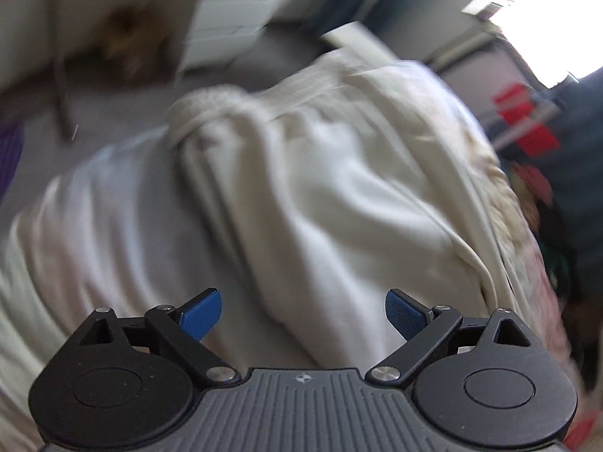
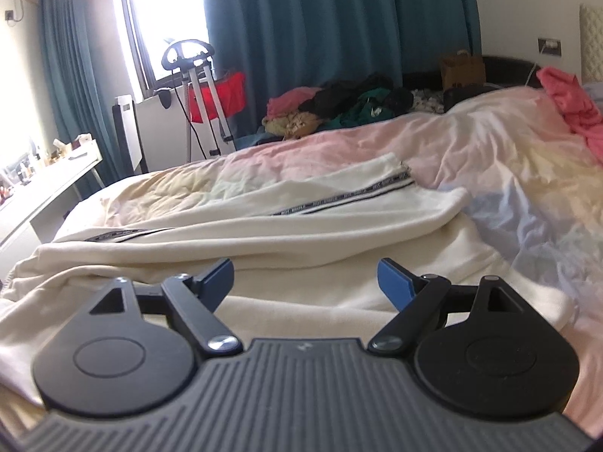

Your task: Fold clothes

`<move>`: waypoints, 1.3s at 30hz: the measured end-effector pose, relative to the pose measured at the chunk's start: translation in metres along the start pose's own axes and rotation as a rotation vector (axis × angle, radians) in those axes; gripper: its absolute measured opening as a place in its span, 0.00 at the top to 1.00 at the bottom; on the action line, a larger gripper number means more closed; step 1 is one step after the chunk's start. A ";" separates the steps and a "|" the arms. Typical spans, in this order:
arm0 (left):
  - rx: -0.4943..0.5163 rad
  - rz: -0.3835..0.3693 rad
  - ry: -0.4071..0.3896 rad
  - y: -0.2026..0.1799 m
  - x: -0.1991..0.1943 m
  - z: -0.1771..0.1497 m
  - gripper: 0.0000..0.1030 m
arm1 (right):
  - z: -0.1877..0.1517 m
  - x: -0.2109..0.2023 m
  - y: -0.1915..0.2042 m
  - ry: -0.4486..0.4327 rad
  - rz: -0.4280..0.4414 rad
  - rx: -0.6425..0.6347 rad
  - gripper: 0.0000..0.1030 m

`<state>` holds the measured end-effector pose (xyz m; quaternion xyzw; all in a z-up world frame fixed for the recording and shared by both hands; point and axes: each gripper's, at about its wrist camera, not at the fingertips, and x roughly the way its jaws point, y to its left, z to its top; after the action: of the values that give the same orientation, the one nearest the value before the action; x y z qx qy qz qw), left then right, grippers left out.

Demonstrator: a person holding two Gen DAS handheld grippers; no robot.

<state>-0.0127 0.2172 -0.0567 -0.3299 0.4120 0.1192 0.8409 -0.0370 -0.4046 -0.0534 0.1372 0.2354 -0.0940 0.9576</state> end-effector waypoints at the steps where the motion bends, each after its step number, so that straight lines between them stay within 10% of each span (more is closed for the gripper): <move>1: -0.013 -0.007 -0.006 0.002 0.001 0.001 0.08 | -0.001 0.001 -0.001 0.008 0.002 0.005 0.18; 21: -0.227 -0.201 -0.135 0.043 0.006 0.005 0.20 | 0.004 0.007 -0.038 0.050 0.021 0.195 0.18; 29: -0.322 -0.191 0.007 0.057 0.032 0.007 0.21 | 0.022 0.002 -0.106 0.010 -0.170 0.318 0.18; 39: -0.456 -0.207 -0.066 0.079 0.032 0.007 0.34 | -0.009 0.001 -0.187 0.022 -0.283 0.718 0.18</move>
<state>-0.0249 0.2791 -0.1145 -0.5473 0.3108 0.1329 0.7656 -0.0861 -0.5782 -0.1022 0.4310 0.2141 -0.3002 0.8236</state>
